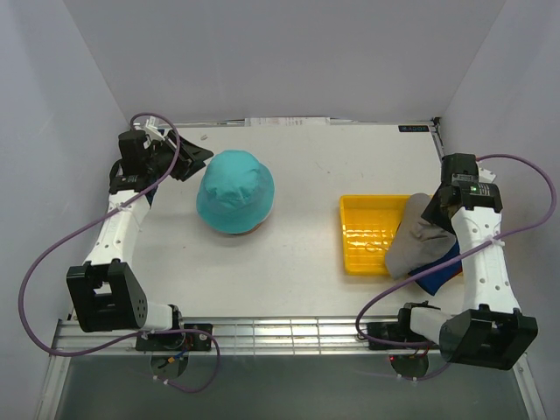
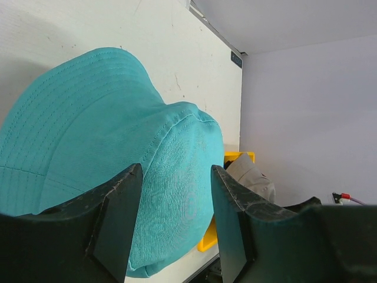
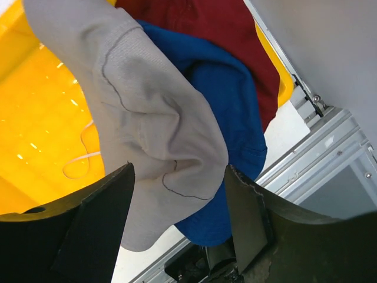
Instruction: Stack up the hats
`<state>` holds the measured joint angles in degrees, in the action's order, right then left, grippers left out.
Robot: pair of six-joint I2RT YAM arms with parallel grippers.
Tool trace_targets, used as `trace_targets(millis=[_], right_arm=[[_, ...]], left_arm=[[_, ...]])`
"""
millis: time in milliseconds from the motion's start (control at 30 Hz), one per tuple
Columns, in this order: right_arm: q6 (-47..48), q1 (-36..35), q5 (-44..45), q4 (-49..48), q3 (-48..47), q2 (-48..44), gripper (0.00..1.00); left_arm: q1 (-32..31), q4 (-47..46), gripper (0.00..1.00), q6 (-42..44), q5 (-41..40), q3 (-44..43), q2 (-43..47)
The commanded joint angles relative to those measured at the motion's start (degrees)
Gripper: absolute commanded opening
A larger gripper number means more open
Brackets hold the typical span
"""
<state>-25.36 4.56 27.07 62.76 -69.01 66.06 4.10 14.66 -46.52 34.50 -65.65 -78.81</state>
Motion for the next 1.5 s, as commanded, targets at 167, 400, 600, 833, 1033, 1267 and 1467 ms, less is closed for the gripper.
trace_targets(millis=[167,400,600,833,1033,1267,1467], right_arm=[[2.86,3.44,-0.69,-2.02,4.32,0.38,0.69],[3.48,4.23,-4.39,-5.45,6.61,2.67,0.65],[4.8,4.32,-7.2,-7.39,7.4,2.84,0.33],[6.99,4.32,-18.0,-6.69,0.73,1.0,0.08],[6.83,3.8,-36.72,-9.84,-8.5,0.73,0.08],[0.59,-6.56,-43.5,-17.3,-19.04,5.82,0.08],[-3.99,-15.18,-51.22,-29.42,-25.72,11.8,0.08]], left_arm=[[-0.23,0.02,0.6,0.29,1.71,-1.06,1.37],[-0.23,-0.15,0.6,0.29,2.24,-0.36,1.11],[-0.23,-0.5,0.6,0.38,1.71,0.34,1.46],[-0.41,-0.5,0.6,0.56,2.24,-0.18,1.29],[-0.58,-1.82,0.64,0.38,3.73,-0.62,1.81],[-0.58,-7.0,0.7,-3.48,8.56,-0.54,2.25],[-0.76,-17.1,0.74,-12.16,12.6,0.61,3.83]])
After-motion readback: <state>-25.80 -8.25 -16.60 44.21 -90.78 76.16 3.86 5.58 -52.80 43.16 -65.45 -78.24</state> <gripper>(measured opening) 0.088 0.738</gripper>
